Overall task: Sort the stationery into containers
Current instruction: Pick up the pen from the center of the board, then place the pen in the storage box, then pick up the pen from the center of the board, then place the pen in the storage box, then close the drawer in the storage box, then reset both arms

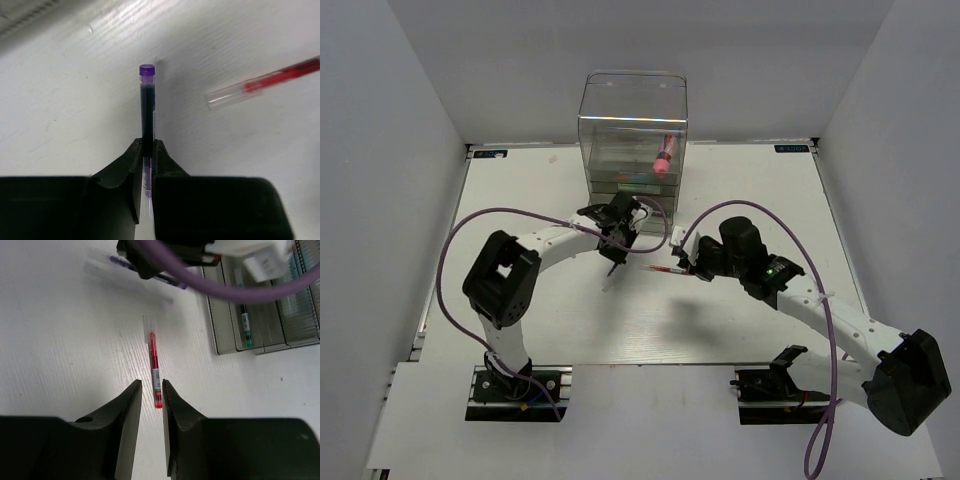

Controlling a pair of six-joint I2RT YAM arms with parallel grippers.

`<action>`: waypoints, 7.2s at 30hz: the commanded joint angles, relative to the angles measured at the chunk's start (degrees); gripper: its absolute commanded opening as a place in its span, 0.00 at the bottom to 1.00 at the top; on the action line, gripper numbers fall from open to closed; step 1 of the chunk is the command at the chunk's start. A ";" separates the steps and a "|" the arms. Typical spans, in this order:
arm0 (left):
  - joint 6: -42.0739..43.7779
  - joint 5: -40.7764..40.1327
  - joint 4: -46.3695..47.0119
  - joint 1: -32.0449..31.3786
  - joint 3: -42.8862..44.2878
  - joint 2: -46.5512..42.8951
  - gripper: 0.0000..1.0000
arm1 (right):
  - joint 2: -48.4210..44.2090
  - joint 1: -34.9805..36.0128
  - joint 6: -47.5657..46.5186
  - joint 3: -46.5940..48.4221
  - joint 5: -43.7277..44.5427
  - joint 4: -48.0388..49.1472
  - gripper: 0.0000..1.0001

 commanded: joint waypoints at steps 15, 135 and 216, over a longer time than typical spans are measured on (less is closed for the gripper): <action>25.34 1.46 8.16 0.95 14.00 -4.36 0.00 | -2.05 -0.03 1.30 -1.51 -0.55 3.00 0.31; -3.20 -10.84 27.05 1.13 -22.55 -46.01 0.99 | 52.09 -0.29 -13.47 51.40 13.70 -4.20 0.32; -2.14 -9.36 28.72 1.13 -23.61 -48.64 0.99 | 35.23 -1.25 6.55 29.99 4.90 -0.42 0.39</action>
